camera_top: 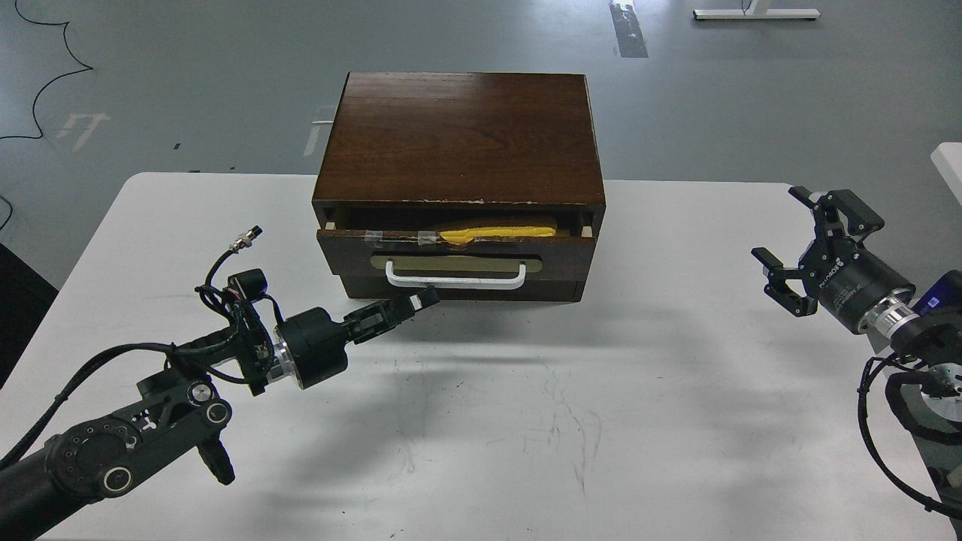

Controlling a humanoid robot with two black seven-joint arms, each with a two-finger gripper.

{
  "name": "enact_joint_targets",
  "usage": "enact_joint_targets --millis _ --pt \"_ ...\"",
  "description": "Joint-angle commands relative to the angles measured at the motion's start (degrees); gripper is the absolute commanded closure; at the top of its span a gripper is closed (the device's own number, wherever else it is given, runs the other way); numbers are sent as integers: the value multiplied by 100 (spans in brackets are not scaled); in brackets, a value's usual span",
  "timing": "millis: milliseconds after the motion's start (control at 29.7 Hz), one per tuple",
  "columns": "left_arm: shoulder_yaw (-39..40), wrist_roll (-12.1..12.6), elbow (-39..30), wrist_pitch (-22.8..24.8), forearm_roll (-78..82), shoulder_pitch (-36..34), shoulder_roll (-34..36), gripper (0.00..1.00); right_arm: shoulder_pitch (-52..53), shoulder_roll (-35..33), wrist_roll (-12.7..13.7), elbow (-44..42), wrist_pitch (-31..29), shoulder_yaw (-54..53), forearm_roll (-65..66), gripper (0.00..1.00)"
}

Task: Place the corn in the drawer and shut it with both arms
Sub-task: 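Push the drawer front with the left gripper toward the box, then press the drawer fully shut with the left gripper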

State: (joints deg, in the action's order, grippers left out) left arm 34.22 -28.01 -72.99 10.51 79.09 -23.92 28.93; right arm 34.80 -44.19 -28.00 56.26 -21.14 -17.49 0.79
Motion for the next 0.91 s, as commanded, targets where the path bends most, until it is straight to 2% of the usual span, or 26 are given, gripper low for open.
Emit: enact_joint_targets --millis 0,876 --pt "-3 1 91 29 2 -104 -54 100 -9 -10 0 -1 -4 0 0 0" --pt "-3 1 750 135 -7 -500 -414 100 -88 -195 0 166 5 -9 0 0"
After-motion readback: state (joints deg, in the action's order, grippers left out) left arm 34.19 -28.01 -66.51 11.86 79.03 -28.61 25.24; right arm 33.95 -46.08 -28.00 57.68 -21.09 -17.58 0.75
